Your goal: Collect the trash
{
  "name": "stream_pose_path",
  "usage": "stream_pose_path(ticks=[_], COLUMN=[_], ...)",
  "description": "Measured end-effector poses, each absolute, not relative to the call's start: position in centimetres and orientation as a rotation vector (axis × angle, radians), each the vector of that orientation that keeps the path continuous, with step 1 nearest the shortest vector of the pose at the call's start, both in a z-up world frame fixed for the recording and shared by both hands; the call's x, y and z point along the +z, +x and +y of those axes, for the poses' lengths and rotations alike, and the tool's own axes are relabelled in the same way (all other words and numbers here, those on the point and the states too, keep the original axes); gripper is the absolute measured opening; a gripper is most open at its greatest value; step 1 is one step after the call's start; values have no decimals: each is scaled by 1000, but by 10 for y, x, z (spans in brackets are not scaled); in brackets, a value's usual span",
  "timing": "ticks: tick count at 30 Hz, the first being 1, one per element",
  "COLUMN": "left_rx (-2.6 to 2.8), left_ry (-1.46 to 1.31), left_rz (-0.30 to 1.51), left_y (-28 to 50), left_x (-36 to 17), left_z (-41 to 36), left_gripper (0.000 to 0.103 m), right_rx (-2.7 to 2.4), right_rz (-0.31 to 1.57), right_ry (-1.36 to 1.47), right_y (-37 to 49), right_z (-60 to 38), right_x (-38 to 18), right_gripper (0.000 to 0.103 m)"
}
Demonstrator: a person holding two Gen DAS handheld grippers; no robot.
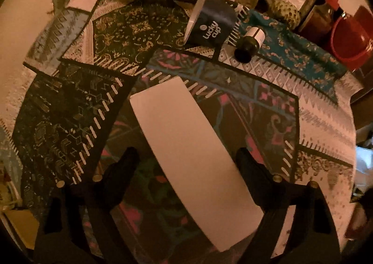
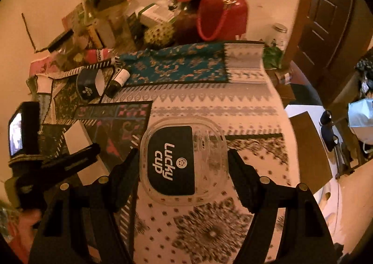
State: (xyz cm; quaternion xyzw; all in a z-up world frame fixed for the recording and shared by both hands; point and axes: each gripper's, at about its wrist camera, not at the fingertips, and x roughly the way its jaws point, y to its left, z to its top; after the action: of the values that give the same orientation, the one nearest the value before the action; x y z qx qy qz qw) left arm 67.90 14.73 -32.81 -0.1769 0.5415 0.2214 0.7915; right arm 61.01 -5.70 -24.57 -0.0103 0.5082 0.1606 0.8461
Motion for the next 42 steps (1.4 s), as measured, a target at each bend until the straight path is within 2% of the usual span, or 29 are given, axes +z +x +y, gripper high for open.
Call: stream_pose_path(ticks=[3, 5, 11, 17, 35, 42], left_rx=[510, 507, 403, 306, 189, 99], left_ry=[-350, -340, -276, -277, -211, -192], left_rz=[1142, 1127, 1146, 1152, 688, 563], left_y=[678, 679, 683, 664, 522, 452], left_x=[-330, -329, -325, -309, -100, -54], left_z=[139, 134, 133, 133, 108, 120], left_gripper=[81, 71, 53, 51, 50, 50], right_rx=[336, 340, 367, 411, 514, 481], right_rz=[1061, 1052, 1035, 996, 799, 708], right_ry=[-8, -4, 1, -7, 16, 51], right_y=[603, 597, 583, 569, 507, 454], right_z=[-65, -71, -83, -92, -94, -88], right_x=[-240, -237, -229, -213, -124, -86], right_gripper=[71, 71, 71, 71, 71, 71])
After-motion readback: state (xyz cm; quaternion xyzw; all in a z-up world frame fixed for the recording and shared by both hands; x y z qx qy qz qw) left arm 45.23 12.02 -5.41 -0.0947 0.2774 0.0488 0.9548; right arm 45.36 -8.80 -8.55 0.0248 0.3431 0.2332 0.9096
